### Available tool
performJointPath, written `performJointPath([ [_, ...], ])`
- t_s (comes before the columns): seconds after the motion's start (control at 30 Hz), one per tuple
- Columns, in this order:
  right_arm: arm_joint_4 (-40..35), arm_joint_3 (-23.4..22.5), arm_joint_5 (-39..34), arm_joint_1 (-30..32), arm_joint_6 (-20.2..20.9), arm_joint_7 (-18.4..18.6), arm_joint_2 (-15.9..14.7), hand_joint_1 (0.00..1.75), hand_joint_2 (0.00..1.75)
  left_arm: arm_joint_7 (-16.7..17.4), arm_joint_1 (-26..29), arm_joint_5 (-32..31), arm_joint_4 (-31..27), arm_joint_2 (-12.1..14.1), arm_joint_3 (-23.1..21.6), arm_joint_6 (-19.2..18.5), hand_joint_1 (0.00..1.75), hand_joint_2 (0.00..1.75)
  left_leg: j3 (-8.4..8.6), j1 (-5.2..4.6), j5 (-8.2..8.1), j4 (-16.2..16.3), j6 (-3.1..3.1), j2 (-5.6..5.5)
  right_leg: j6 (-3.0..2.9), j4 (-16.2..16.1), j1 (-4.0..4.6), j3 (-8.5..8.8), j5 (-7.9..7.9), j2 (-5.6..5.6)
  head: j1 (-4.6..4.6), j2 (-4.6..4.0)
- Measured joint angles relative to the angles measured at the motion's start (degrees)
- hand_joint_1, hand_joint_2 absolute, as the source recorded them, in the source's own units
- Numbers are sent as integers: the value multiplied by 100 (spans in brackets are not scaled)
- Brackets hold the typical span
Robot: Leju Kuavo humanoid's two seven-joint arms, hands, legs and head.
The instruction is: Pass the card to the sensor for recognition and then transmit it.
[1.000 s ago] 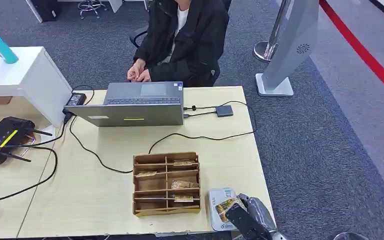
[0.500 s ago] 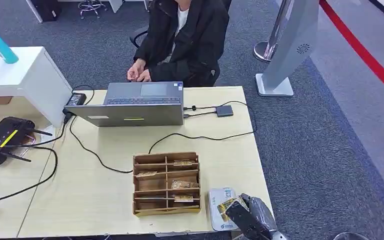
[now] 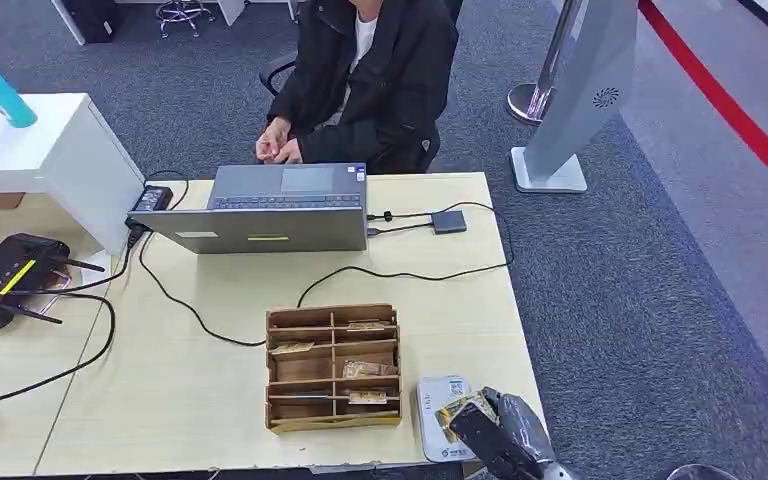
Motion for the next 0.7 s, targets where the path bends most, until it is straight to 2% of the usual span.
performJointPath([
  [0.27, 48, 22, 256, -27, -55, 129, 0, 175, 175, 28, 0, -2, 0, 0, 0, 0, 0, 0, 1, 0, 0, 0, 0, 0, 0, 0, 0, 1, 0, 0, 0, 0],
  [0.7, 96, 24, 323, -49, -74, 140, 0, 175, 175, 35, -1, -26, 0, 2, 2, -7, 0, 0, 4, 0, 0, 0, 0, 0, 0, 0, 0, 3, 0, 0, 0, 0],
])
